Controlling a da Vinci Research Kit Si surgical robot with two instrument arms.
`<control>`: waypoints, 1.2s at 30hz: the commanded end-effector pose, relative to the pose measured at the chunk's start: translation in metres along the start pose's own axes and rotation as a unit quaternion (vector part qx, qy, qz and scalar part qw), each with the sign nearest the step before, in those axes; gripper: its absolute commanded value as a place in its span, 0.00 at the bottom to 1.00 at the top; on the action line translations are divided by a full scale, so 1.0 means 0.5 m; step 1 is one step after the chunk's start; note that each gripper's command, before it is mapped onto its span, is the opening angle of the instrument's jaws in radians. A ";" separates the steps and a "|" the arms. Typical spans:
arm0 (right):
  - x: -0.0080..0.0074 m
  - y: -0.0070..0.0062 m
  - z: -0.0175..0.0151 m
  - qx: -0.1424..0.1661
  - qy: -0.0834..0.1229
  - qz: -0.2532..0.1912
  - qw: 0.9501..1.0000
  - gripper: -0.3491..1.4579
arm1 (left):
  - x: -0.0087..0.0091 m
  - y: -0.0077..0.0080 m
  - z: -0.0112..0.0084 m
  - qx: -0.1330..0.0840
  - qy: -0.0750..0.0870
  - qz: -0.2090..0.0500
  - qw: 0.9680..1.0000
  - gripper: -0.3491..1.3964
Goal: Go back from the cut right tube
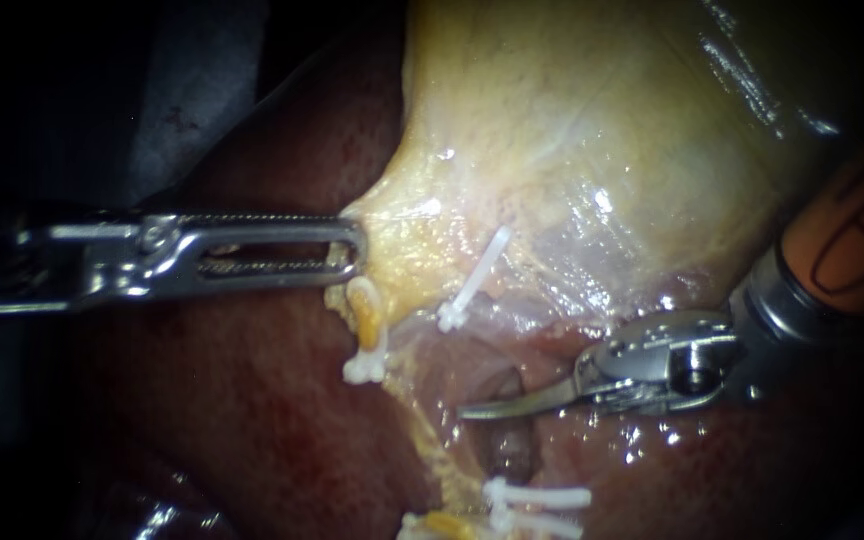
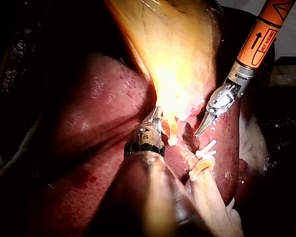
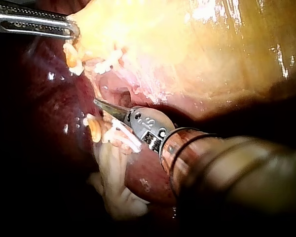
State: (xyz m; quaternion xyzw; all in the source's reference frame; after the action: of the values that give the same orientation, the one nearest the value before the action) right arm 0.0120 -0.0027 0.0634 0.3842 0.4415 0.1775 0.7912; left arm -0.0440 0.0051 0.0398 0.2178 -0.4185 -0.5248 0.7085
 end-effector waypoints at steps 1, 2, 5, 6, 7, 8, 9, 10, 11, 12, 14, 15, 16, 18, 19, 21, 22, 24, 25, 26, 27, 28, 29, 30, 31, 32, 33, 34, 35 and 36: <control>0.0000 0.0000 0.0000 0.000 0.000 0.000 1.000 0.00 | 0.0000 0.0000 0.0000 0.000 0.000 0.000 1.000 0.00; 0.0000 0.0000 0.0000 0.000 0.000 0.000 1.000 0.00 | 0.0000 0.0000 0.0000 0.000 0.000 0.000 1.000 0.00; 0.0000 -0.0001 0.0000 0.000 0.000 0.000 1.000 0.00 | 0.0000 0.0000 0.0000 0.000 0.000 0.000 1.000 0.00; 0.0000 -0.0001 0.0000 0.000 0.000 0.000 1.000 0.00 | 0.0000 0.0000 0.0000 0.000 0.000 0.000 1.000 0.00; 0.0000 -0.0001 0.0000 0.000 0.000 0.000 1.000 0.00 | 0.0000 -0.0001 0.0000 0.000 0.000 0.000 1.000 0.00; 0.0000 -0.0001 0.0000 0.000 0.000 0.000 1.000 0.00 | 0.0000 -0.0001 0.0000 0.000 0.000 0.000 1.000 0.00; 0.0000 -0.0001 0.0000 0.000 0.000 0.000 1.000 0.00 | 0.0000 -0.0001 0.0000 0.000 0.000 0.000 1.000 0.00; 0.0000 -0.0001 0.0000 0.000 0.000 0.000 1.000 0.00 | 0.0000 -0.0001 0.0000 0.000 0.000 0.000 1.000 0.00; 0.0000 -0.0001 0.0000 0.000 0.000 0.000 1.000 0.00 | 0.0000 -0.0001 -0.0001 0.000 0.000 0.000 1.000 0.00; 0.0000 -0.0001 0.0000 0.000 0.000 -0.001 1.000 0.00 | 0.0000 -0.0001 -0.0001 0.000 0.000 0.000 1.000 0.00; 0.0000 -0.0002 0.0000 0.000 0.000 -0.001 1.000 0.00 | 0.0000 -0.0001 -0.0001 0.000 0.000 0.000 1.000 0.00; 0.0000 -0.0002 0.0000 0.000 0.000 -0.001 1.000 0.00 | 0.0000 -0.0001 -0.0001 0.000 0.000 0.000 1.000 0.00; 0.0000 -0.0002 0.0000 0.000 0.000 -0.001 1.000 0.00 | 0.0001 -0.0001 -0.0001 0.000 0.000 0.000 1.000 0.00; 0.0000 -0.0002 0.0000 0.000 0.000 -0.001 1.000 0.00 | 0.0001 -0.0002 -0.0001 0.000 0.000 0.000 1.000 0.00; 0.0000 -0.0002 0.0000 0.001 0.000 -0.001 1.000 0.00 | 0.0001 -0.0002 -0.0001 0.000 0.000 0.000 1.000 0.00; 0.0000 -0.0002 0.0000 0.001 0.000 -0.001 1.000 0.00 | 0.0001 -0.0002 -0.0001 0.000 0.000 0.000 1.000 0.00; 0.0000 -0.0002 0.0000 0.001 0.000 -0.001 1.000 0.00 | 0.0001 -0.0002 -0.0001 0.000 0.000 0.000 1.000 0.00; 0.0000 -0.0002 0.0000 0.001 0.000 -0.001 1.000 0.00 | 0.0001 -0.0002 -0.0001 0.000 0.000 0.000 1.000 0.00; 0.0000 -0.0002 0.0000 0.001 0.000 -0.001 1.000 0.00 | 0.0001 -0.0003 -0.0001 0.000 0.000 0.000 1.000 0.00; 0.0000 -0.0003 0.0000 0.001 0.000 -0.001 1.000 0.00 | 0.0001 -0.0003 -0.0001 0.000 0.000 0.000 1.000 0.00; 0.0000 -0.0003 0.0000 0.001 0.000 -0.001 1.000 0.00 | 0.0001 -0.0003 -0.0001 0.000 0.000 0.000 1.000 0.00; 0.0000 -0.0004 0.0000 0.001 -0.001 -0.001 1.000 0.00 | 0.0001 -0.0004 -0.0001 0.000 0.000 0.000 1.000 0.00; 0.0000 -0.0004 0.0000 0.001 0.000 0.002 1.000 0.00 | 0.0001 -0.0004 -0.0001 0.000 0.000 0.000 1.000 0.00; 0.0000 -0.0004 0.0000 0.001 0.000 0.002 1.000 0.00 | 0.0002 -0.0004 -0.0001 0.000 0.000 0.000 1.000 0.00; 0.0000 -0.0004 0.0001 0.001 -0.001 -0.004 1.000 0.00 | 0.0002 -0.0004 -0.0001 0.000 0.000 0.000 1.000 0.00; 0.0001 -0.0004 0.0001 0.001 -0.001 -0.013 1.000 0.05 | 0.0002 -0.0005 -0.0001 0.000 0.000 0.000 1.000 0.00; 0.0001 -0.0004 0.0001 0.001 -0.001 -0.016 1.000 0.17 | 0.0002 -0.0005 -0.0001 0.000 0.000 0.000 1.000 0.00; 0.0001 -0.0004 0.0001 0.001 -0.003 -0.025 1.000 0.30 | 0.0002 -0.0005 -0.0001 0.000 0.000 0.000 1.000 0.00; 0.0001 -0.0004 0.0001 0.002 -0.001 -0.031 1.000 0.40 | 0.0002 -0.0005 -0.0002 0.000 0.000 0.000 1.000 0.00; 0.0001 -0.0004 0.0001 0.002 -0.002 -0.034 0.999 0.49 | 0.0002 -0.0005 -0.0002 0.000 0.000 0.000 1.000 0.00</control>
State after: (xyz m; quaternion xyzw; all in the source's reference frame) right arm 0.0120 -0.0027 0.0633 0.3719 0.4524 0.1477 0.7970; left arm -0.0441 0.0049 0.0396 0.2177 -0.4185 -0.5251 0.7083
